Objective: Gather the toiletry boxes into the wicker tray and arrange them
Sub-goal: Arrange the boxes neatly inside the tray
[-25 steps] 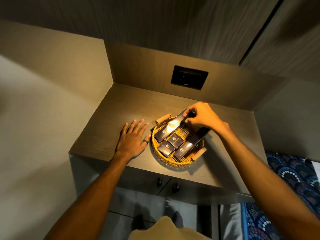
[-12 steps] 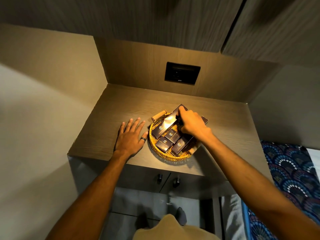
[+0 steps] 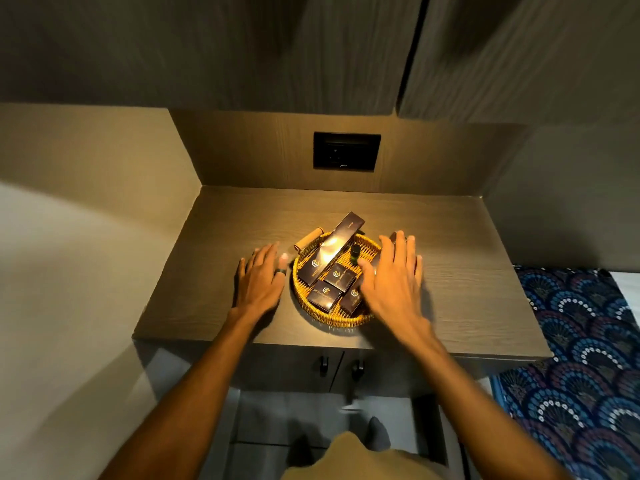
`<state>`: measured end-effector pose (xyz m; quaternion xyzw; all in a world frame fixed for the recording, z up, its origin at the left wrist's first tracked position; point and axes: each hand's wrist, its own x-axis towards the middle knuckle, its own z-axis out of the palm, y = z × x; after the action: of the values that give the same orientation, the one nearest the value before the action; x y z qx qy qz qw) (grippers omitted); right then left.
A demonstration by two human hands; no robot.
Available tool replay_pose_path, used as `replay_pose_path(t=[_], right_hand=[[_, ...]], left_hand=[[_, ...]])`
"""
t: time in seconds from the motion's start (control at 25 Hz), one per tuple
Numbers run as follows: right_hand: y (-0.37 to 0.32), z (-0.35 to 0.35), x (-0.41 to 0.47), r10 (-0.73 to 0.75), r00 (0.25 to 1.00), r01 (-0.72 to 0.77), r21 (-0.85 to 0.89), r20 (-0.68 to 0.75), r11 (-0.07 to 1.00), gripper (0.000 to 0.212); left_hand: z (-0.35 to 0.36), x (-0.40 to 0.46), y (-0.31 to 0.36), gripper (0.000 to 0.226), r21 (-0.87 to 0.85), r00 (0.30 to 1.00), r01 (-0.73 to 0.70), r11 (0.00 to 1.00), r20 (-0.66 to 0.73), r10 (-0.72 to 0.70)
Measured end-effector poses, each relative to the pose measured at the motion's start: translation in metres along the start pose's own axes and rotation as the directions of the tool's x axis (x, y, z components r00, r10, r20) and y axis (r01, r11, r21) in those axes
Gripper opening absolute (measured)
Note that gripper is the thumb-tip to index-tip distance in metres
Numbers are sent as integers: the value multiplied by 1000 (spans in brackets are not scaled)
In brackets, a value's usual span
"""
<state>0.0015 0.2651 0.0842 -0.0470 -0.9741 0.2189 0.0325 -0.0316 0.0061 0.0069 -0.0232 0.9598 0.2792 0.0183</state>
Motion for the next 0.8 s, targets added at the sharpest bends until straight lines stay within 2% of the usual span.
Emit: replay_pose_path(t=[0.08, 0.2, 0.28, 0.44, 0.56, 0.64, 0.8], right_hand=[[4, 18, -25, 84, 994, -81, -48, 67, 996, 80], [8, 31, -30, 108, 987, -104, -40, 122, 994, 83], [14, 32, -22, 59, 991, -60, 9, 117, 998, 82], [32, 30, 3, -40, 987, 27, 81, 157, 996, 78], [42, 25, 25, -160, 968, 153, 53, 195, 987, 75], [49, 18, 41, -230, 946, 225, 45, 229, 973, 72], [60, 9, 54, -296, 911, 297, 41, 288, 954, 72]], left_hand=[[-6, 17, 23, 64, -67, 994, -111, 992, -18, 110], [-9, 36, 50, 65, 96, 921, -385, 918, 99, 376], [-7, 42, 53, 66, 163, 892, -446, 880, 167, 421], [-1, 28, 51, 66, 131, 933, -352, 927, 127, 337], [4, 9, 51, 64, 117, 964, -263, 958, 64, 257], [6, -4, 57, 70, 105, 978, -208, 973, 44, 204], [14, -22, 68, 69, 124, 987, -158, 980, 4, 159]])
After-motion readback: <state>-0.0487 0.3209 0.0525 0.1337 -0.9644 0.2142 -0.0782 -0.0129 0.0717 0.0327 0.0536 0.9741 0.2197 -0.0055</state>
